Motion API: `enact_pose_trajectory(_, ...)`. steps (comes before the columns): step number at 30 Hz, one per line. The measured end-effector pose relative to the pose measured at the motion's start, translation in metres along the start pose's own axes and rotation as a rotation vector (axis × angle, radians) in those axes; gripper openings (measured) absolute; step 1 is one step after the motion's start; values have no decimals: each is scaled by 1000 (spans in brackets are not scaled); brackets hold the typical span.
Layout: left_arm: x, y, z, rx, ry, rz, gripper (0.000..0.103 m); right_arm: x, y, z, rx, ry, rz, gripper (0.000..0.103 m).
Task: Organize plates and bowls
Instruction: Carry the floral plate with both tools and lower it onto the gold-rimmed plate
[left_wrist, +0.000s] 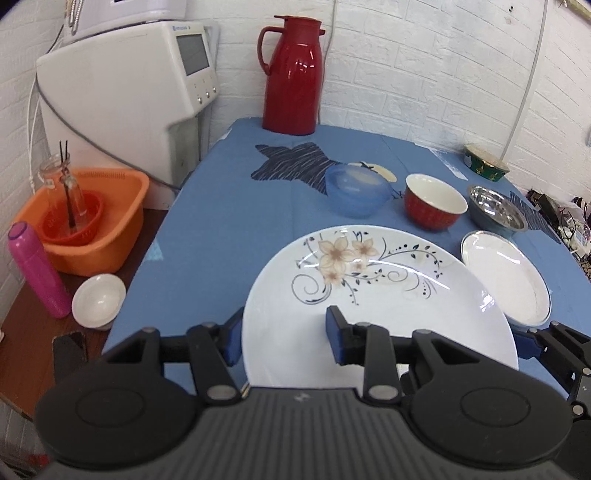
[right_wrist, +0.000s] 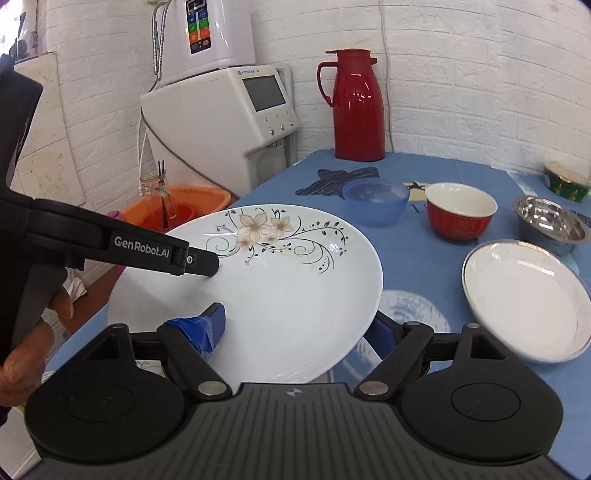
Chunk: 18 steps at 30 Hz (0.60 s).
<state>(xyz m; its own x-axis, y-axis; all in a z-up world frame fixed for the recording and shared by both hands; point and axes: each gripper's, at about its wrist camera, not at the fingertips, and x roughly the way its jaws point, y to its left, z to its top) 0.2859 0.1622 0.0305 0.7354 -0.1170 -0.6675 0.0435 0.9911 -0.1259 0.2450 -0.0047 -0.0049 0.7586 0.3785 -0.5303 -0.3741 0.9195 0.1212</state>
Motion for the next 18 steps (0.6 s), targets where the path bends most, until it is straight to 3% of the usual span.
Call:
enact_pose_trajectory(6,-15,11,-53,-23,39,32,31,-4,18,-32,28,53,24,69)
enact_pose_trajectory(13,-8,23,-71,-48,26,20,32,-2,27,-42,-16,40,13,69)
enact_pose_trajectory(15,-8,26,-73,-52,13,-2,40,-2,27,-44,-20,32,13,69)
enact_pose_trajectory(16,-8,27,-73,-51,10,-23,53,-3,26,-45,-15,29,14,69)
enact_pose_trajectory(17,-7,26,-73,-49,9,-38,58,-4,26,-46,-6,27,15,69)
enact_pose_trajectory(18,-7,24,-73,-45,5,-41,59,-4,25,-46,5,27,14,69)
